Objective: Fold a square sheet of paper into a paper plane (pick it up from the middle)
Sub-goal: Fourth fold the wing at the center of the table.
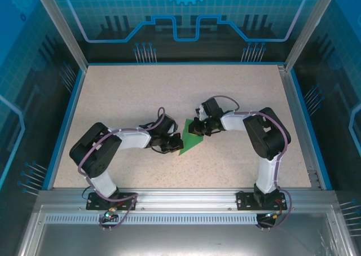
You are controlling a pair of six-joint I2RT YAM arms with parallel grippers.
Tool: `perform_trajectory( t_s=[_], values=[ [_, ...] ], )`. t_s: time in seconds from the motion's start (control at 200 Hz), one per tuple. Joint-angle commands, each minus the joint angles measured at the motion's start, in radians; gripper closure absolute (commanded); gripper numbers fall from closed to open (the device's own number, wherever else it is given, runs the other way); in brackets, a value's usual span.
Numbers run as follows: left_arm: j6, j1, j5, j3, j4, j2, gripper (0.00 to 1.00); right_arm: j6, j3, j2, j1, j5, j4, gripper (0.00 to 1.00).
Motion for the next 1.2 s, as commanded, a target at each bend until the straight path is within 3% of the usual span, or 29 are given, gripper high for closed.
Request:
perform_trajectory(
  t_s=[0.0,0.145,0.265,0.625,0.955,1.195],
  values=[
    [0.02,-0.01,-0.013,0.029,-0.193,-0.076,0.91,-0.036,-0.037,0.034,-0.024,0.06,-0.061,0.92],
    [-0.019,0.007,0.009,0.077,-0.194,-0.135,0.86,-0.033,-0.047,0.033,-0.025,0.057,-0.057,0.92],
    [-0.088,0.014,0.083,0.086,-0.086,-0.127,0.84,-0.027,-0.055,0.034,-0.025,0.062,-0.054,0.92],
    [-0.245,0.021,0.147,0.084,0.199,0.075,0.82,-0.023,-0.073,0.045,-0.025,0.062,-0.042,0.92],
    [-0.225,0.019,0.11,-0.016,0.145,0.141,0.82,-0.02,-0.081,0.055,-0.025,0.066,-0.038,0.92],
    [-0.185,0.018,0.113,-0.13,0.096,0.062,0.83,-0.028,-0.072,0.058,-0.026,0.075,-0.055,0.92]
  ],
)
